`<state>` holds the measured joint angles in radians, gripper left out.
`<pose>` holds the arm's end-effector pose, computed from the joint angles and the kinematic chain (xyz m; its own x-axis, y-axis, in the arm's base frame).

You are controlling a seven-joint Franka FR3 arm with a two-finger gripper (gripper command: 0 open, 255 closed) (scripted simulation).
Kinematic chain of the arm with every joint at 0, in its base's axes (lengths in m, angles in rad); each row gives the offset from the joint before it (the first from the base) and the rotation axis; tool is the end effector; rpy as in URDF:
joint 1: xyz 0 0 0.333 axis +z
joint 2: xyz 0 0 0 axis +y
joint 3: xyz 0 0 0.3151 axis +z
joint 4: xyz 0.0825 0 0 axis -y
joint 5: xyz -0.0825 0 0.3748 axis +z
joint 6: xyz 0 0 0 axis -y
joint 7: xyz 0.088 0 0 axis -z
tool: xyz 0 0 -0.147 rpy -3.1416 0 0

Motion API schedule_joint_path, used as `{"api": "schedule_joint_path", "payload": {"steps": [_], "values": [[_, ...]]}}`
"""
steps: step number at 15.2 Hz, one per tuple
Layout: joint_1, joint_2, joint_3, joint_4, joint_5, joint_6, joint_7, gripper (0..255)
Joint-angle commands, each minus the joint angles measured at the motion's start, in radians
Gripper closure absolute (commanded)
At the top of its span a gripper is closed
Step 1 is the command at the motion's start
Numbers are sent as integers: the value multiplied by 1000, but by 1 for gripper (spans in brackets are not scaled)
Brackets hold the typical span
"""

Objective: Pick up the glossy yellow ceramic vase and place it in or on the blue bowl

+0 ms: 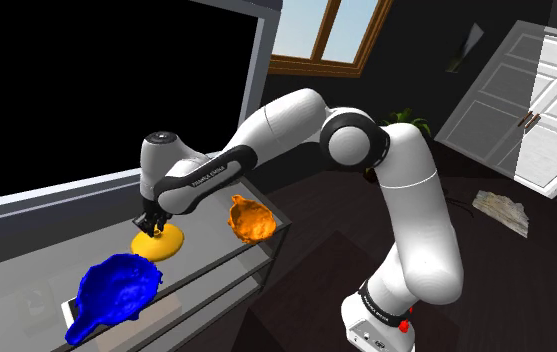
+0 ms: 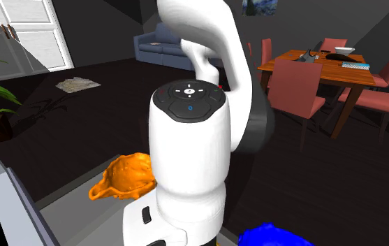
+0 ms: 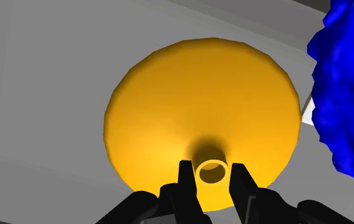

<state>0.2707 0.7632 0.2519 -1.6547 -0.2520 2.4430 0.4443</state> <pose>0.6021 0.3231 0.1458 0.9798 0.1933 0.0512 0.1948 -0.9805 -0.0258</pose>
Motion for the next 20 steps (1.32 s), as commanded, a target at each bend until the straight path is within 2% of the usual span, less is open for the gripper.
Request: {"api": "schedule_joint_path", "payload": {"steps": [1, 20], "values": [[-2, -16, 5, 2, 5, -18, -3, 255], [-30, -179, 46, 8, 54, -185, -31, 255]]}}
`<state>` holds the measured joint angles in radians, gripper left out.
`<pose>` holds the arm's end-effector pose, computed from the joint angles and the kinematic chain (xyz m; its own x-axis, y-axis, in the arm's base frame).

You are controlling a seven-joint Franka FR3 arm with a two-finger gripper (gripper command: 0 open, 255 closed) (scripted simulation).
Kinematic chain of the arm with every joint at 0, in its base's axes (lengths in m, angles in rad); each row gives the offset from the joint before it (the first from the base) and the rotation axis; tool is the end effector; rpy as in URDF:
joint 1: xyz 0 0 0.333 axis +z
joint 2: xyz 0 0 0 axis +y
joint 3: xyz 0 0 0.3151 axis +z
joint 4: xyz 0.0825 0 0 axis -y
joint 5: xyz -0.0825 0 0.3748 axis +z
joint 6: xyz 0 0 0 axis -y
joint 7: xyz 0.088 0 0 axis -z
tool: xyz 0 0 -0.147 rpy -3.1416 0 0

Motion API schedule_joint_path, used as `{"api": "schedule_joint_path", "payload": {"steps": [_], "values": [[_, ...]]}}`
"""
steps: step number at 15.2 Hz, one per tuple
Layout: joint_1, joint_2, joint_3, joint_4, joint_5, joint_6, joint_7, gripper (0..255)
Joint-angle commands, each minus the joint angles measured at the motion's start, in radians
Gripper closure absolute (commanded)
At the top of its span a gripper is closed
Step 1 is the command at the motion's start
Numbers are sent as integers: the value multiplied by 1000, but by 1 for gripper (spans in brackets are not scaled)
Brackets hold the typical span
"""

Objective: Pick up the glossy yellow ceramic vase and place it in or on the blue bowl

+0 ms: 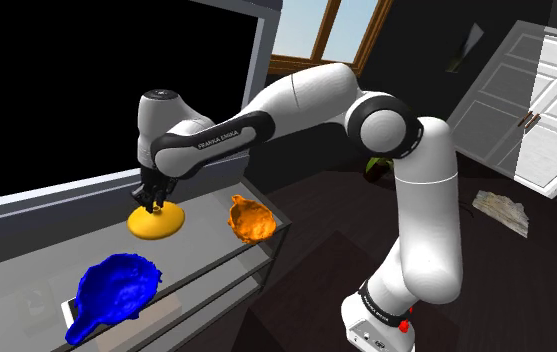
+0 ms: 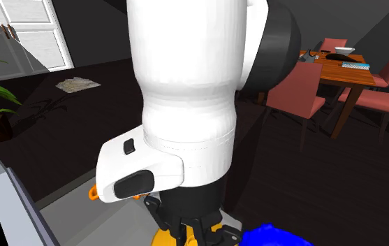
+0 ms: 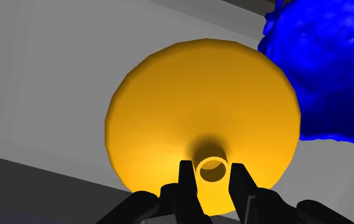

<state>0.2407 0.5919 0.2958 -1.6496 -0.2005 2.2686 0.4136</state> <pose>0.6026 0.3229 0.2497 0.9798 0.1934 0.0515 0.1949 -0.9805 -0.0259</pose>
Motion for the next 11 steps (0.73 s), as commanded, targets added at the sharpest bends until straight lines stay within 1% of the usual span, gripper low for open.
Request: {"api": "schedule_joint_path", "payload": {"steps": [1, 8, 11], "values": [[-1, -15, 4, 5, 5, -20, -2, 255], [-7, -58, 14, 28, 21, -85, -12, 255], [38, -70, 27, 32, 16, -102, 48, 255]]}}
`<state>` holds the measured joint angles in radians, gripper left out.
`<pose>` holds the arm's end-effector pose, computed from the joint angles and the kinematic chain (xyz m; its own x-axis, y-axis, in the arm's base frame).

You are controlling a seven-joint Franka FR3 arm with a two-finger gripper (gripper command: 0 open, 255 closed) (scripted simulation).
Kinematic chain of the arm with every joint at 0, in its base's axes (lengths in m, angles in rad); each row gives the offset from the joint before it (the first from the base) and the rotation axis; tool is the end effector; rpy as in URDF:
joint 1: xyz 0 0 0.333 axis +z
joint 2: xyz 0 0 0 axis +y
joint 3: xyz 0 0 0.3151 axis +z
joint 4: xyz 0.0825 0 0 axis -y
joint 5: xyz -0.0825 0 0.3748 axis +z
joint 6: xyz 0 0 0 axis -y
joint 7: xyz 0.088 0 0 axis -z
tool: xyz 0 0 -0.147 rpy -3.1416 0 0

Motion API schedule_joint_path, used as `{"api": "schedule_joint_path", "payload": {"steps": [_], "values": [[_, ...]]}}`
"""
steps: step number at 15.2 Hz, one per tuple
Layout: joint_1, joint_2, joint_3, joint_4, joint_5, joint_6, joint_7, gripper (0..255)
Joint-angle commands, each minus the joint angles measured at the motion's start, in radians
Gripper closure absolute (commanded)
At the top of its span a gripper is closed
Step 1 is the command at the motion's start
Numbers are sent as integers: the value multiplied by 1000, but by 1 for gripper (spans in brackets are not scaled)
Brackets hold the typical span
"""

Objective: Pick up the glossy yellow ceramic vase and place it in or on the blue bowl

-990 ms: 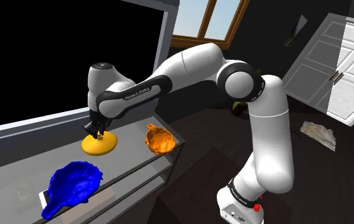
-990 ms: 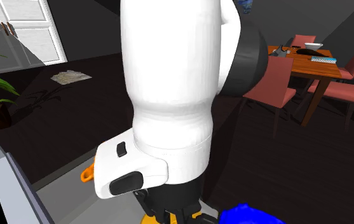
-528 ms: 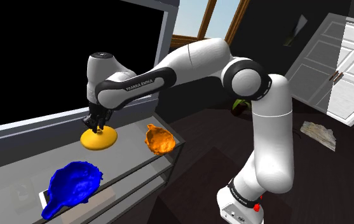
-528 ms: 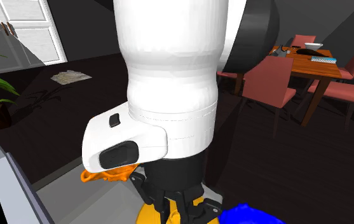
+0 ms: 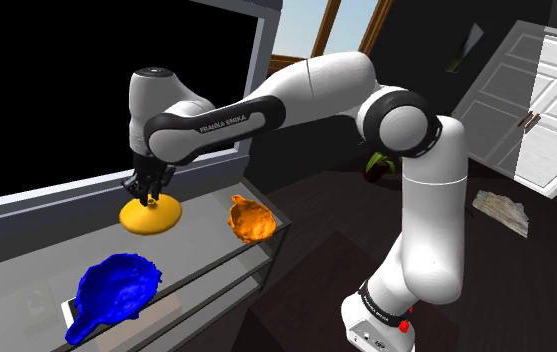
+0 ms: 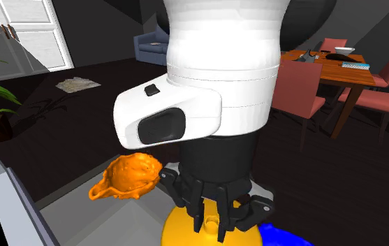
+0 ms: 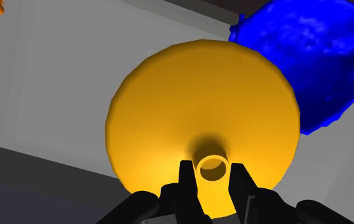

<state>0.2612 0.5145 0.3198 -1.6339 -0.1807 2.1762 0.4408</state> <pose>0.5862 0.3437 0.3010 0.9797 0.1938 0.0512 0.1953 -0.9804 -0.0256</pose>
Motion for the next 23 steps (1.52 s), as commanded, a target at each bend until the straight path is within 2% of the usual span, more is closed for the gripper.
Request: {"api": "schedule_joint_path", "payload": {"steps": [1, 12, 23], "values": [[33, 5, 7, 20, -6, -17, 40, 255], [216, 34, 46, 150, -40, -125, 249, 255], [222, 93, 30, 90, -65, -10, 266, 255]]}}
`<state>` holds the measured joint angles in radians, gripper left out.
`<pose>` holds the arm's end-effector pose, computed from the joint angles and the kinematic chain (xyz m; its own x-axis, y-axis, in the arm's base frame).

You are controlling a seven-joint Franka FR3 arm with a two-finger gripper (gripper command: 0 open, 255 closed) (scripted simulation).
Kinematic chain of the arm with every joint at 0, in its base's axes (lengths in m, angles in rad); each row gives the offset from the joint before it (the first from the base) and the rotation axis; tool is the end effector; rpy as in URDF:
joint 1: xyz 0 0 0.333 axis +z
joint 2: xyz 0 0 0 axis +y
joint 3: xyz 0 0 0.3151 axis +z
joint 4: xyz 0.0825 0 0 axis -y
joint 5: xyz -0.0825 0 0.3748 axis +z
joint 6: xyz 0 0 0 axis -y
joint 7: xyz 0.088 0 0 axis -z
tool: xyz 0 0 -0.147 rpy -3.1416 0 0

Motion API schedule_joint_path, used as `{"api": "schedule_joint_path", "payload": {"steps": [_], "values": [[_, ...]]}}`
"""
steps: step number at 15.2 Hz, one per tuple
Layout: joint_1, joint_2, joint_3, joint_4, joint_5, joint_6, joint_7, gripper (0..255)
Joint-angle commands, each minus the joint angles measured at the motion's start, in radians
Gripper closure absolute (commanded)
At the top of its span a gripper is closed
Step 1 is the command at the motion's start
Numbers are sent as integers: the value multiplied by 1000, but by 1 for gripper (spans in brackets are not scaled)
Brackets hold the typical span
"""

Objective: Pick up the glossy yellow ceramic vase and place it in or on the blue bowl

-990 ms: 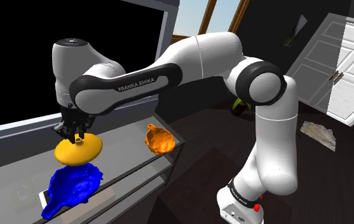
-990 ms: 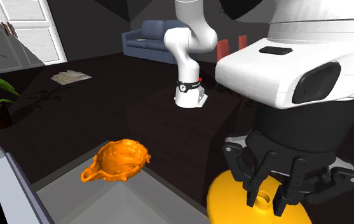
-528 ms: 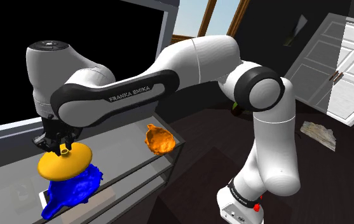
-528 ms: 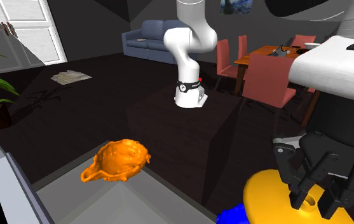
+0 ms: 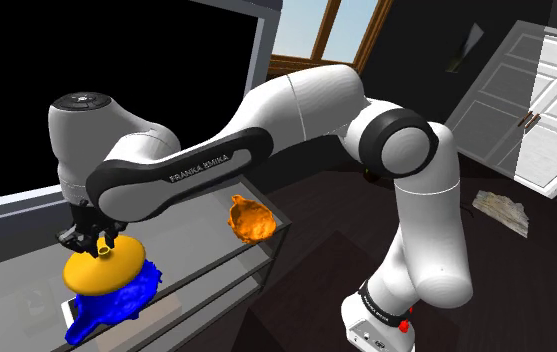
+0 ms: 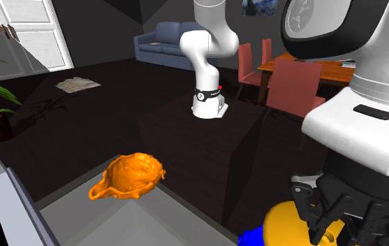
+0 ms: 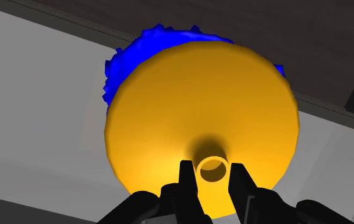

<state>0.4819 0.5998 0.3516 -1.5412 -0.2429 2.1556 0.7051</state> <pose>0.5052 0.4830 0.2874 0.9798 0.1933 0.0507 0.1948 -0.9805 -0.0253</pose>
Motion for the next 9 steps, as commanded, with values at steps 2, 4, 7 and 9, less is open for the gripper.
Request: {"api": "schedule_joint_path", "payload": {"steps": [2, 4, 7, 9], "values": [[3, 21, -6, -10, -8, 30, 5, 255], [5, 34, -9, -16, -14, 50, 8, 255], [8, 55, -15, -24, -22, 78, 13, 255], [11, 70, -19, -27, -27, 96, 17, 255]]}}
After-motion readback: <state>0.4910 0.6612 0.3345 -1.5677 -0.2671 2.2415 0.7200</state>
